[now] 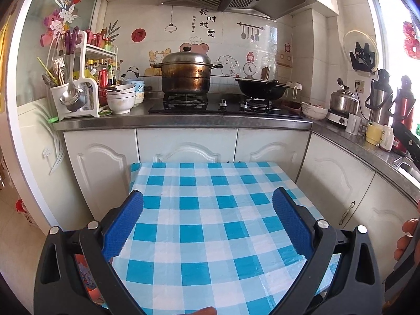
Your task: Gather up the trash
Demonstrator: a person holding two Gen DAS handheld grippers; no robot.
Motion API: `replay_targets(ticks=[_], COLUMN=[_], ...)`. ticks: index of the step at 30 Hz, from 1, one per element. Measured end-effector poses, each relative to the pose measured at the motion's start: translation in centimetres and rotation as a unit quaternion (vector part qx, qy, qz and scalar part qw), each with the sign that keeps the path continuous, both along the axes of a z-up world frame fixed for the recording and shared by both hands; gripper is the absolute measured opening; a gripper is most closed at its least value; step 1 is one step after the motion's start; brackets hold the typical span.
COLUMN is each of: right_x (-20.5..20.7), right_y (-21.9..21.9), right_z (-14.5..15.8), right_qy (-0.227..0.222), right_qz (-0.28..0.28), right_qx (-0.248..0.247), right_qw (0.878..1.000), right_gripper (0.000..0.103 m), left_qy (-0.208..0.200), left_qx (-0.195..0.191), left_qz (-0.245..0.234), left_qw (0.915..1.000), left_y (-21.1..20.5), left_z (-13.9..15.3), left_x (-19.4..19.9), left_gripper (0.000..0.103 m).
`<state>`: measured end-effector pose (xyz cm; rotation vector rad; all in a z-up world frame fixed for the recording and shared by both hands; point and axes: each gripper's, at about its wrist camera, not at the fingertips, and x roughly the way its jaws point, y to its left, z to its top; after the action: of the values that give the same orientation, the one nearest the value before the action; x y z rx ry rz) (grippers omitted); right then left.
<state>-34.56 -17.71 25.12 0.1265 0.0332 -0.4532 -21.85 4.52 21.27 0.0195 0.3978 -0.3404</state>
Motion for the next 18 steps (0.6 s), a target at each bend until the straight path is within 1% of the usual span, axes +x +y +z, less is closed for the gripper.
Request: replay_targets(ticks=[9, 18], right_x=[-0.9, -1.3], right_y=[-0.3, -0.1], right_z=[0.4, 0.8], right_qy=[-0.003, -0.008], right_qz=[-0.012, -0.014], right_qx=[0.000, -0.003], right_qw=[1.000, 1.000], right_gripper=[0.098, 0.098], left_qy=[-0.005, -0.011], left_qx=[-0.001, -0.002], left_qz=[-0.011, -0.010], left_qw=[0.9999, 0.9999], left_y=[0.0, 0.1], left_z=[0.3, 0.5], left_x=[-0.6, -0.7], left_gripper=[0.099, 0.099])
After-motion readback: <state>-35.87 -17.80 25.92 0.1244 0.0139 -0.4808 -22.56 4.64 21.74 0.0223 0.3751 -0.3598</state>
